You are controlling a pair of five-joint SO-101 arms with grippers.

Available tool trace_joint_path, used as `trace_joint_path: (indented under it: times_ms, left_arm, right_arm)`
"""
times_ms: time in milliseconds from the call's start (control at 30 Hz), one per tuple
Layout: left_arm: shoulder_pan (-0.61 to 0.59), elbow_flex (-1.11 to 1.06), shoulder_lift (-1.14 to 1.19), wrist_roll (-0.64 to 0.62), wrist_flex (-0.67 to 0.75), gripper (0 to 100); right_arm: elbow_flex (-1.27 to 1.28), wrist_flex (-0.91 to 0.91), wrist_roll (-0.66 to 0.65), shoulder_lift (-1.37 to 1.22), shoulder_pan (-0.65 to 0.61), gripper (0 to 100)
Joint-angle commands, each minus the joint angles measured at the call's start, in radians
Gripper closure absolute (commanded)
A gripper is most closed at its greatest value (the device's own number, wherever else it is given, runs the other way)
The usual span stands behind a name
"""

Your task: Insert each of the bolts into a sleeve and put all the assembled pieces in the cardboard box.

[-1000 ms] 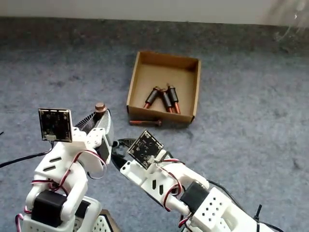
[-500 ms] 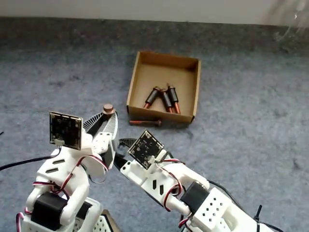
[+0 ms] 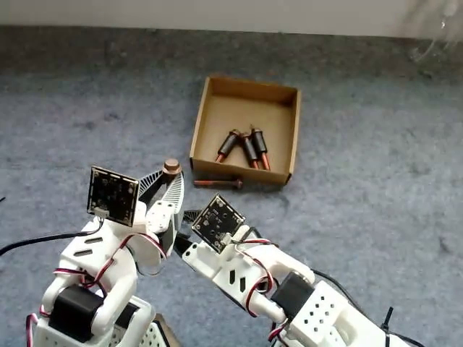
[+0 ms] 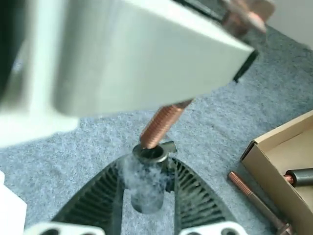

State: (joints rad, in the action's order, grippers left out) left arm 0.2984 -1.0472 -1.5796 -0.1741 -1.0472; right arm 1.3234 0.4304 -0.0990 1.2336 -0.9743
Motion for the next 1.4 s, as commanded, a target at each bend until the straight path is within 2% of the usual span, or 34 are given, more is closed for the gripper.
trace_joint_path:
  times_ms: [0, 433, 633, 833, 967, 1067, 1367]
  left_arm:
    - [0.019, 0.005, -0.004, 0.006, -0.021, 100]
    - [0.025, -0.001, -0.005, 0.006, -0.023, 100]
    - [0.027, -0.03, -0.142, 0.008, -0.02, 99]
    - [0.065, -0.111, -0.257, 0.011, -0.015, 87]
    - [0.102, -0.113, -0.232, 0.012, 0.012, 92]
    - [0.128, -0.113, -0.214, 0.068, 0.014, 94]
    - [0.137, -0.139, -0.216, 0.074, 0.02, 94]
  right_arm:
    - [-0.019, -0.004, 0.014, 0.036, 0.001, 99.5]
    - [-0.067, -0.004, 0.015, 0.036, 0.002, 99.5]
    - [-0.068, -0.004, 0.051, 0.036, 0.001, 99.5]
    - [-0.068, 0.001, 0.055, 0.044, 0.008, 99.5]
    - [-0.059, 0.002, 0.051, 0.124, 0.028, 99.5]
    - [-0.059, 0.019, 0.049, 0.16, 0.028, 99.5]
    - [-0.074, 0.03, 0.054, 0.173, 0.122, 99.5]
